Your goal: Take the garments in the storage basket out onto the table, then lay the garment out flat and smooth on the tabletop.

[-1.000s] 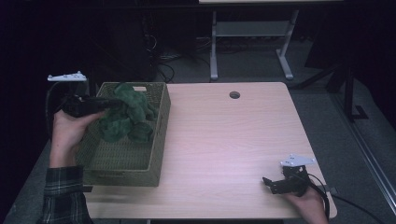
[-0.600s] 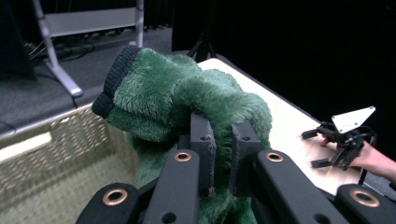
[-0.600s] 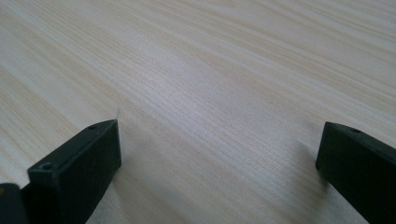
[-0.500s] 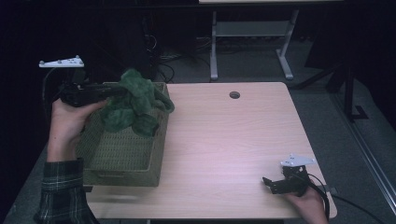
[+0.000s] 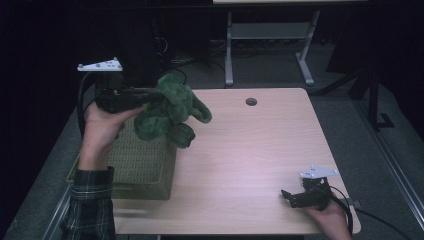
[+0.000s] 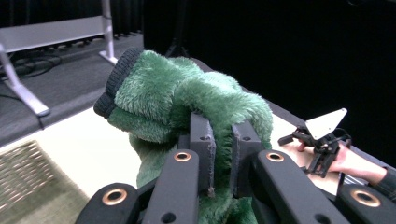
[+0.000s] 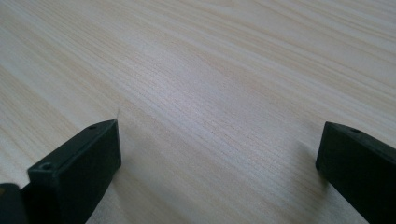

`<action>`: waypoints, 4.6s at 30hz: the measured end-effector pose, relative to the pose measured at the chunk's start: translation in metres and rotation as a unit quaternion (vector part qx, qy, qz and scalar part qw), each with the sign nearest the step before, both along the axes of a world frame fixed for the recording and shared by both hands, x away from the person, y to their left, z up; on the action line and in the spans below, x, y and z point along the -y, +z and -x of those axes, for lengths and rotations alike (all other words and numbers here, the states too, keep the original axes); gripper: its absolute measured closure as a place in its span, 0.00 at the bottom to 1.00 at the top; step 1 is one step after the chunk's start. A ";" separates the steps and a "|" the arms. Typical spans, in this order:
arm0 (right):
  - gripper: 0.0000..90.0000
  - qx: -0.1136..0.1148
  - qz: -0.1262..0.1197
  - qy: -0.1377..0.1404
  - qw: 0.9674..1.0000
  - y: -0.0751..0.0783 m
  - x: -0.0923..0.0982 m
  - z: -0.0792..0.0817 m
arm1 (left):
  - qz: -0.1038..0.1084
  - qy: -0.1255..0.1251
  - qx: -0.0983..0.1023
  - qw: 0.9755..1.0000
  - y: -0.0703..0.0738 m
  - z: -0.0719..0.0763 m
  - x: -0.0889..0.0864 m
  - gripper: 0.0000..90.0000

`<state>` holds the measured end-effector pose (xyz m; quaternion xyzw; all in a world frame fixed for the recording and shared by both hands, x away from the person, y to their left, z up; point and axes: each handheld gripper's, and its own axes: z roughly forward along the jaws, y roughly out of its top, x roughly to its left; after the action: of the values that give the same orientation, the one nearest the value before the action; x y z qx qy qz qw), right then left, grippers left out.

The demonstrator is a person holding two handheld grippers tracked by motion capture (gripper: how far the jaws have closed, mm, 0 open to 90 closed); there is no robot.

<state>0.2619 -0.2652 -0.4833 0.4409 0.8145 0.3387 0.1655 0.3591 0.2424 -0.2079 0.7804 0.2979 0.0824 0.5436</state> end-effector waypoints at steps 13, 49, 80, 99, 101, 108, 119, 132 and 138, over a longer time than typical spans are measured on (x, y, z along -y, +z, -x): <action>0.00 0.000 -0.001 0.000 1.000 0.000 0.000 0.000 | -0.004 -0.046 -0.012 0.999 -0.020 -0.002 0.058 0.92; 0.00 0.000 0.000 0.000 1.000 0.000 0.000 0.000 | -0.014 -0.086 -0.068 0.994 -0.122 0.001 0.178 0.92; 0.00 0.000 0.001 0.001 1.000 0.000 0.000 0.000 | -0.101 -0.065 -0.138 0.983 -0.250 -0.025 0.227 0.90; 0.00 0.001 0.000 0.000 1.000 0.000 0.000 0.000 | -0.071 -0.087 -0.091 0.989 -0.192 0.010 0.199 0.70; 0.00 0.000 0.000 0.000 1.000 0.000 0.000 0.000 | -0.071 -0.094 -0.093 0.989 -0.190 0.013 0.198 0.70; 0.00 0.000 -0.001 -0.001 1.000 0.000 0.000 0.000 | -0.084 -0.111 -0.079 0.987 -0.193 0.030 0.191 0.68; 0.00 -0.001 -0.001 0.002 1.000 0.000 -0.001 0.000 | -0.103 -0.129 -0.067 0.984 -0.203 0.056 0.195 0.68; 0.10 -0.016 -0.025 0.036 0.999 0.011 -0.017 0.000 | -0.147 -0.111 -0.052 0.981 -0.231 0.053 0.214 0.61; 0.16 -0.006 -0.052 0.071 0.996 0.014 -0.031 -0.006 | -0.163 -0.099 -0.056 0.980 -0.244 0.045 0.216 0.59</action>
<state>0.2676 -0.2345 -0.4697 0.3917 0.8261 0.3890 0.1132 0.3140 0.0259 -0.4517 0.8876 0.2316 0.0316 0.3970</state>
